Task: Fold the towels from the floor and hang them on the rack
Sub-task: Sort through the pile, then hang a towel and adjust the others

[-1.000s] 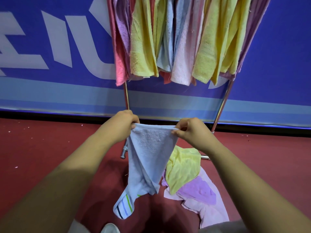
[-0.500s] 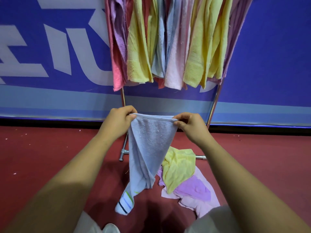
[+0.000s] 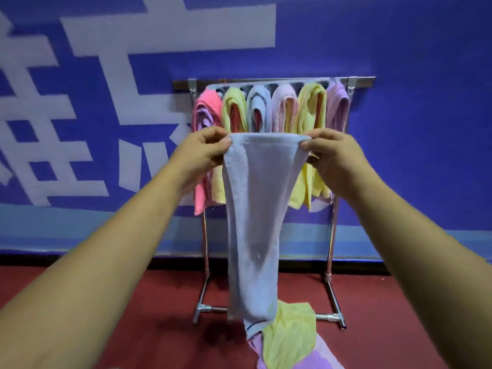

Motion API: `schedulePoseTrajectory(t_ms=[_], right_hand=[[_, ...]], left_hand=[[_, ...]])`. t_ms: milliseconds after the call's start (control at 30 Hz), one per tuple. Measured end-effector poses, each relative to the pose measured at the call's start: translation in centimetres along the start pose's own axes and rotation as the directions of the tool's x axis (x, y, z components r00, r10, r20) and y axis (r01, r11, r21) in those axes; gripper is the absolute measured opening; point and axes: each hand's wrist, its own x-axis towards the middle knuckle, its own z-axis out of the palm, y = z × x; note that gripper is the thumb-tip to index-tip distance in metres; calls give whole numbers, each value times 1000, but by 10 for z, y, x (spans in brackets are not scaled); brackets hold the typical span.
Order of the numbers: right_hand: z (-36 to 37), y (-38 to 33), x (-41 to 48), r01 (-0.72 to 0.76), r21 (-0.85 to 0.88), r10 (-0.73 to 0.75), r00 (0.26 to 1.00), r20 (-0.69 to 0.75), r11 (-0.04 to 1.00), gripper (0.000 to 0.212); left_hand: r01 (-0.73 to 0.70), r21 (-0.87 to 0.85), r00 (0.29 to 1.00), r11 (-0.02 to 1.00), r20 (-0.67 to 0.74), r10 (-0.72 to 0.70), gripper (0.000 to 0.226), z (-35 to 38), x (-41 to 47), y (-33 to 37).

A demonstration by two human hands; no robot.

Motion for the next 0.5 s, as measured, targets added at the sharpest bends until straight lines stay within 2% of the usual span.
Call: schedulePoseTrajectory(t_ms=[33,67,100,133,167,200,233,333,500], right_hand=[[-1,-18,1,-54,162,33,991,127,985,20],[-3,-31,2,-129,220,74,968,240,967,23],[-6,-37,2,-163,123,124,954,273,979,21],[-8,-38,3,-156,-109,176,962,210,982,18],[-11,-37,6,-104,-388,151,984,93,916,13],[-15,-36,10,-68,-552,87,996,9,831,6],[-19,-35,13,-58,-591,53,998,-25,805,7],[-26,-44,18,-29,-490,-5,998,-69,871,17],[-30,-47,21,18,-489,-60,996,-69,872,15]], left_hand=[[26,-119,998,993,59,-19,14,2,2,14],[49,-100,992,994,122,-36,12,2,5,23],[55,86,982,995,177,-69,9,3,7,28],[19,364,974,931,204,-99,8,4,10,30],[-33,583,980,812,179,-89,9,3,14,30],[-44,675,990,737,131,-61,11,3,18,31],[-42,677,995,735,93,-29,11,5,20,34],[-96,676,995,730,72,65,11,10,28,41],[-141,715,989,685,135,63,9,12,31,41]])
